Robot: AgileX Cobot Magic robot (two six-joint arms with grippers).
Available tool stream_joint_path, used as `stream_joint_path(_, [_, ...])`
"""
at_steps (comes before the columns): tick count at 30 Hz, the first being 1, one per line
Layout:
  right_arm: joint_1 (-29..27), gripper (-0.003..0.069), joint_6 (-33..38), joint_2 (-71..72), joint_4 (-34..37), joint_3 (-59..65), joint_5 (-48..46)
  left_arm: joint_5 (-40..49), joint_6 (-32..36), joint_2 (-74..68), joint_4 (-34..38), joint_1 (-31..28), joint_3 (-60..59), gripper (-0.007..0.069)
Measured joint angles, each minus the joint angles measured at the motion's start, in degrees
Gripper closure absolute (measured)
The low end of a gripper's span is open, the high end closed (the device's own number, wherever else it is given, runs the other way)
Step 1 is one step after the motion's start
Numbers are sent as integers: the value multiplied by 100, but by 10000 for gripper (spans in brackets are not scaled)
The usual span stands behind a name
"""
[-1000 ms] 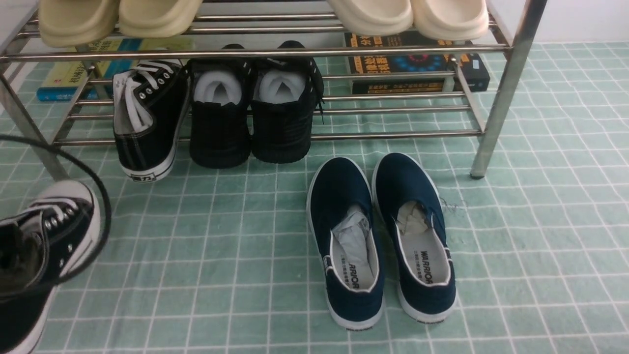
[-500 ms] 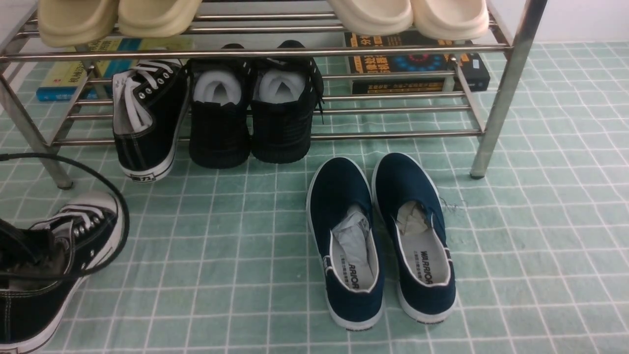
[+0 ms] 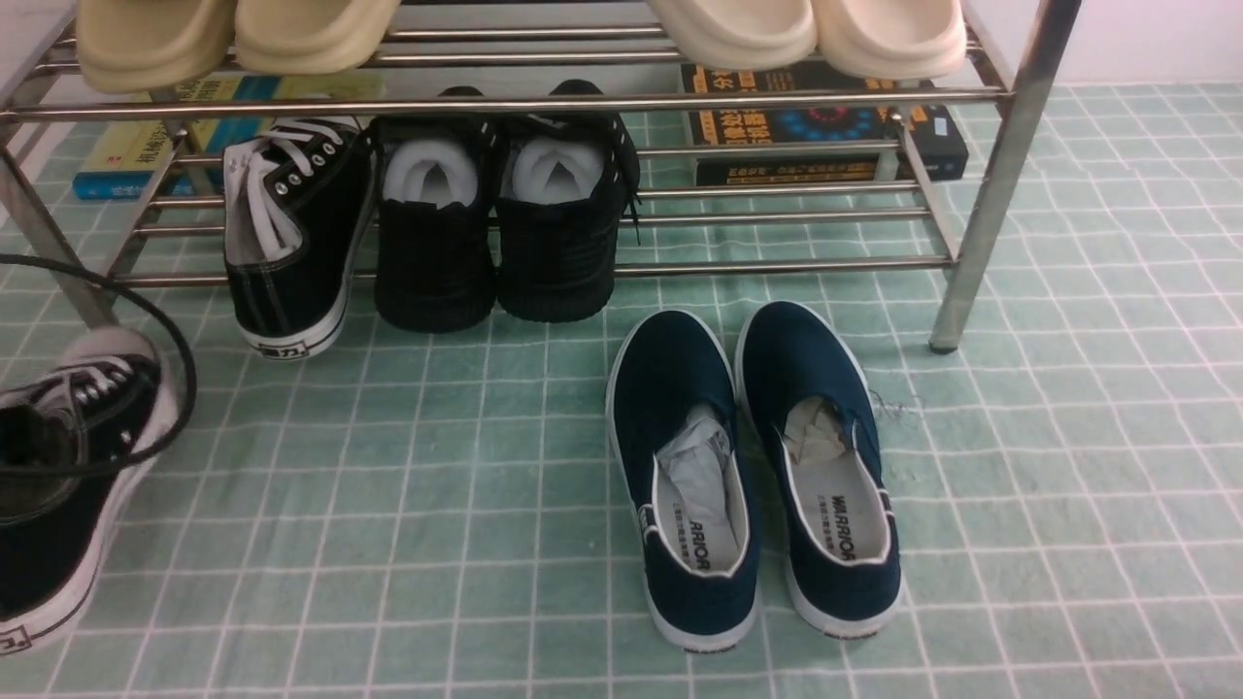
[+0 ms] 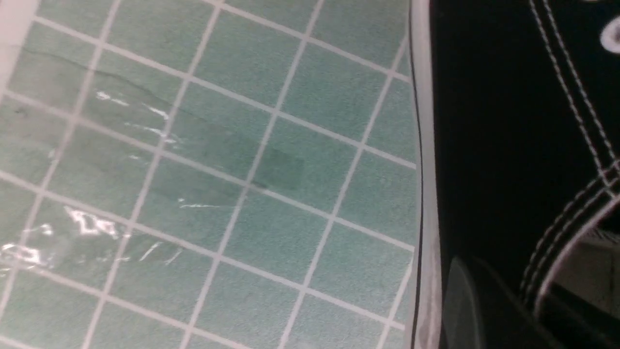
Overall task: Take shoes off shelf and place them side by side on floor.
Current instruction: 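Set the held shoe down on the floor in front of the rack with the left gripper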
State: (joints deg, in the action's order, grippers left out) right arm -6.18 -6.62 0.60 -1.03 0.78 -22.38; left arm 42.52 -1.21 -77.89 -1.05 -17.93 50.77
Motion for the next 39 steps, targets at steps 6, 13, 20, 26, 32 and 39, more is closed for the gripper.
stream_joint_path(6, [0,421,0,0,0,0,0,-263,121,-510,11,-4,0,606])
stream_joint_path(13, [0,421,0,0,0,0,0,-226,121,-638,-61,-4,7,606])
stream_joint_path(20, [0,421,0,0,0,0,0,-92,-307,133,-74,-4,9,606])
stream_joint_path(26, [0,421,0,0,0,0,0,-363,-585,52,-110,-4,14,606])
stream_joint_path(32, [0,421,0,0,0,0,0,-598,-606,-511,-374,-4,14,606])
stream_joint_path(39, [0,421,0,0,0,0,0,-578,-623,-836,-600,-4,14,590])
